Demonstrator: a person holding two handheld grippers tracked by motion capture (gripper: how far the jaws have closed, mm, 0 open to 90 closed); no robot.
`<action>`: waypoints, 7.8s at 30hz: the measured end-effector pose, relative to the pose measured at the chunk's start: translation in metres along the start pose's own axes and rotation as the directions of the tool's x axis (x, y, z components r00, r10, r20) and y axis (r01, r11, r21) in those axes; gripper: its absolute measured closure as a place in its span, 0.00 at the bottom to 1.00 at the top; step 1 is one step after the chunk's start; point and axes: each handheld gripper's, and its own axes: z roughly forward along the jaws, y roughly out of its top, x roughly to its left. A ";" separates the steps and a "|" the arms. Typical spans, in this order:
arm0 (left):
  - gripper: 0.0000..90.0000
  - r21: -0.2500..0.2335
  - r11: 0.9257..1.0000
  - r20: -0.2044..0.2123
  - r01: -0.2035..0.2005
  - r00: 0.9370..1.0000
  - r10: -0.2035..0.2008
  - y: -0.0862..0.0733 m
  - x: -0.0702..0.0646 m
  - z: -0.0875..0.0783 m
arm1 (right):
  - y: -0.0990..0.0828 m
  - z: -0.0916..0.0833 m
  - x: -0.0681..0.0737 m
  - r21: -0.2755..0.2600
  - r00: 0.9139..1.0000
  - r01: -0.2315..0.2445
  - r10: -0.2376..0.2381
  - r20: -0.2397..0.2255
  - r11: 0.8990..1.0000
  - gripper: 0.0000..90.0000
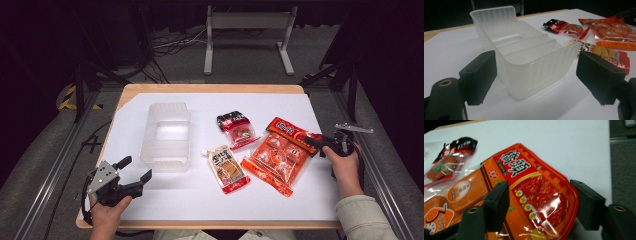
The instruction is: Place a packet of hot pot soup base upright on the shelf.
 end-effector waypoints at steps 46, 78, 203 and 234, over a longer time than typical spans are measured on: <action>0.15 -0.022 1.000 0.021 -0.016 1.000 0.016 0.006 -0.006 -0.003 | 0.012 -0.034 0.020 -0.091 0.992 0.123 -0.121 0.033 0.988 1.00; 0.24 -0.018 0.998 0.066 -0.055 0.996 0.057 0.041 -0.040 -0.004 | 0.063 -0.118 0.116 -0.312 0.934 0.281 -0.333 -0.127 0.907 1.00; 0.78 -0.215 0.968 0.734 -0.130 0.632 0.248 0.088 -0.085 0.138 | 0.092 -0.095 0.250 -0.539 0.608 0.257 -0.568 -0.555 0.802 1.00; 0.79 -0.186 0.977 0.689 -0.106 0.694 0.207 0.114 -0.084 0.123 | 0.056 -0.107 0.182 -0.539 0.836 0.225 -0.445 -0.322 0.812 0.44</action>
